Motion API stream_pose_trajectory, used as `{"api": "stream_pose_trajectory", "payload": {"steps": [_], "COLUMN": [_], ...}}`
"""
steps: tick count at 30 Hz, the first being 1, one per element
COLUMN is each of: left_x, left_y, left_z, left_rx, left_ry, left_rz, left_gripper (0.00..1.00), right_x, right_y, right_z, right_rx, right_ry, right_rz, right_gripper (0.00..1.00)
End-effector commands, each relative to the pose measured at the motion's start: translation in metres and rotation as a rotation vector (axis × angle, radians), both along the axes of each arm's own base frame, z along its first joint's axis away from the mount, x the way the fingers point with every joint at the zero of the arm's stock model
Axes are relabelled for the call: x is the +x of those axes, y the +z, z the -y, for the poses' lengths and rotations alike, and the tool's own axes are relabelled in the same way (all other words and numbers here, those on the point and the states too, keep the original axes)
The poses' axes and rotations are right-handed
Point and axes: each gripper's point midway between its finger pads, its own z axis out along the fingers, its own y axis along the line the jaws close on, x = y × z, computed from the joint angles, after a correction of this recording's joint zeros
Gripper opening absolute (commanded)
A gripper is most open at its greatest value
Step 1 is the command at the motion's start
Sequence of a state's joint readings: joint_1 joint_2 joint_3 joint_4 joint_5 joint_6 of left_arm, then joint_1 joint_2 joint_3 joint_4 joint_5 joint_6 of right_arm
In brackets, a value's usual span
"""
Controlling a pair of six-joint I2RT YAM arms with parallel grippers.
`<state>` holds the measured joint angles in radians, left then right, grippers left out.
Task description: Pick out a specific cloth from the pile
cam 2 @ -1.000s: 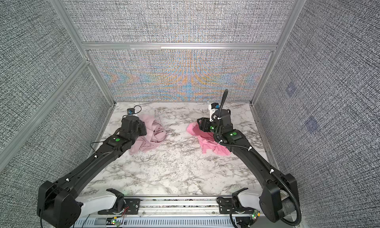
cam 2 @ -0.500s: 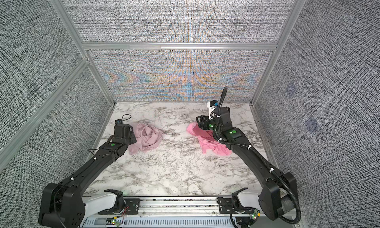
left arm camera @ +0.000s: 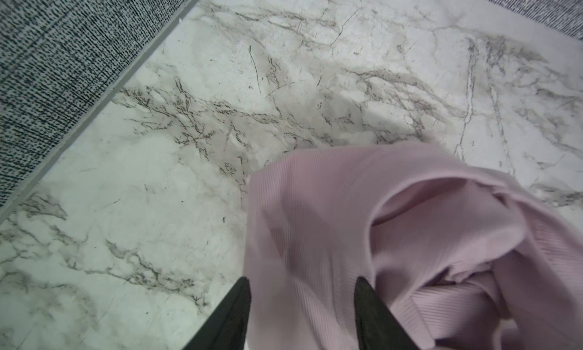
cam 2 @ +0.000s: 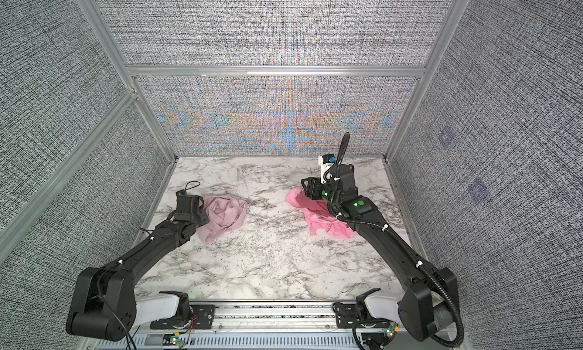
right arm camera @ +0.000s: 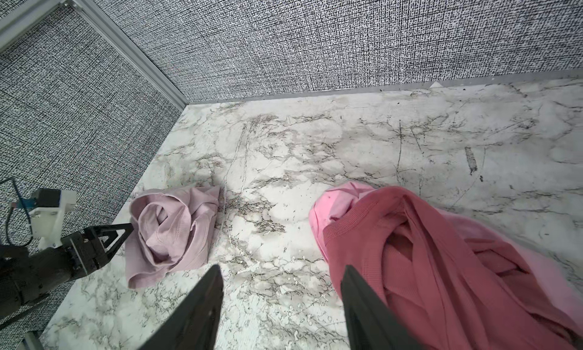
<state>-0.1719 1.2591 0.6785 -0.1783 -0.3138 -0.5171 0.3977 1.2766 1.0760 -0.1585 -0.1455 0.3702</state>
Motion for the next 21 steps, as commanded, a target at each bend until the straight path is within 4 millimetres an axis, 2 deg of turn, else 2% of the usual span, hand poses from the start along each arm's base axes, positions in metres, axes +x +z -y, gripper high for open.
{"api": "stream_pose_trajectory", "payload": {"steps": [1, 3, 7, 13, 16, 21], "left_x": [0.001, 0.003, 0.010, 0.021, 0.028, 0.039], "left_y": [0.016, 0.025, 0.044, 0.070, 0.070, 0.050], "left_z": [-0.002, 0.004, 0.030, 0.089, 0.118, 0.157], "left_rx": [-0.003, -0.008, -0.087, -0.073, -0.089, -0.088], "left_ry": [0.014, -0.030, -0.146, -0.329, -0.399, -0.479], "left_rz": [0.031, 0.029, 0.062, 0.153, 0.138, 0.076], "left_gripper": [0.56, 0.57, 0.55, 0.54, 0.53, 0.52], "right_x": [-0.002, -0.002, -0.003, -0.004, -0.005, -0.008], "right_y": [-0.002, -0.002, -0.006, -0.012, -0.013, -0.013], "right_z": [0.002, 0.003, 0.003, 0.003, 0.004, 0.008], "right_rx": [-0.009, -0.006, -0.001, 0.001, -0.007, -0.021], "right_ry": [-0.007, -0.008, -0.011, -0.012, -0.013, -0.023], "right_rz": [0.000, 0.003, 0.001, -0.008, -0.006, -0.002], "right_gripper": [0.62, 0.62, 0.62, 0.62, 0.62, 0.62]}}
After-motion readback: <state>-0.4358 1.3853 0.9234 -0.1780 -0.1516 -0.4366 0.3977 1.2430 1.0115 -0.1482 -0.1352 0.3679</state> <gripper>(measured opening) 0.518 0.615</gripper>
